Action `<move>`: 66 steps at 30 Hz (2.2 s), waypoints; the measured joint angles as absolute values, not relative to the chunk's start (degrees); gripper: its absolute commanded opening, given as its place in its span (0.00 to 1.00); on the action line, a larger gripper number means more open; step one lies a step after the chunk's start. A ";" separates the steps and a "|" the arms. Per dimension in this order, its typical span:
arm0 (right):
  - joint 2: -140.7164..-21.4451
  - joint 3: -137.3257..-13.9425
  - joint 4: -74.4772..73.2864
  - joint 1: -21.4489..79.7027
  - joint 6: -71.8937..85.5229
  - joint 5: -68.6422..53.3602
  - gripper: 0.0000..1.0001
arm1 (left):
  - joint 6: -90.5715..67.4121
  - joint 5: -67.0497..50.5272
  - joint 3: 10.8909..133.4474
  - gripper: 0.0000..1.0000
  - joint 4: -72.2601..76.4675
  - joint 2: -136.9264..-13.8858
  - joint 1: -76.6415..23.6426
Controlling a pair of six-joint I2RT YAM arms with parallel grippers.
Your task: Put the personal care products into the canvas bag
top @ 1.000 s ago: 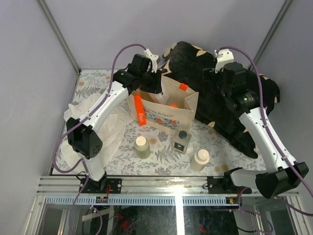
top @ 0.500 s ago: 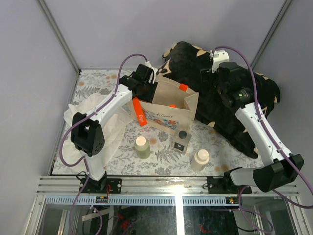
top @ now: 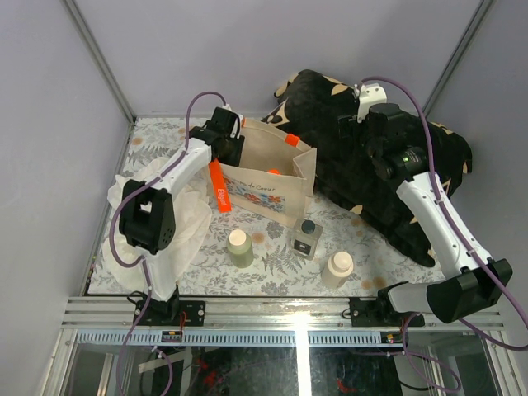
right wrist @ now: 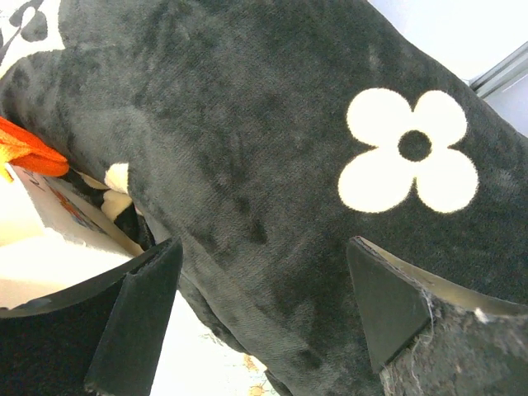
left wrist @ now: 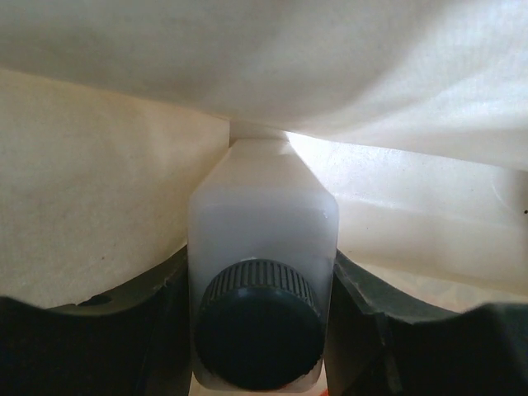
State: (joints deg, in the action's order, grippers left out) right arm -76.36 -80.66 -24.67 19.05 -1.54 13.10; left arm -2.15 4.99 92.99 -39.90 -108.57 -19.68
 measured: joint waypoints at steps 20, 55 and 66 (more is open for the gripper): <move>-76.36 -81.08 -25.98 19.05 0.80 5.91 0.82 | -1.52 -2.35 89.49 1.00 -28.82 -90.41 -19.51; -85.93 -93.21 -36.58 24.32 7.53 -2.31 0.87 | -0.67 -17.41 83.07 1.00 -36.49 -78.04 -55.61; -91.29 -98.48 -32.21 24.56 11.22 -13.85 1.00 | -0.08 -15.70 76.01 1.00 -38.39 -76.86 -55.88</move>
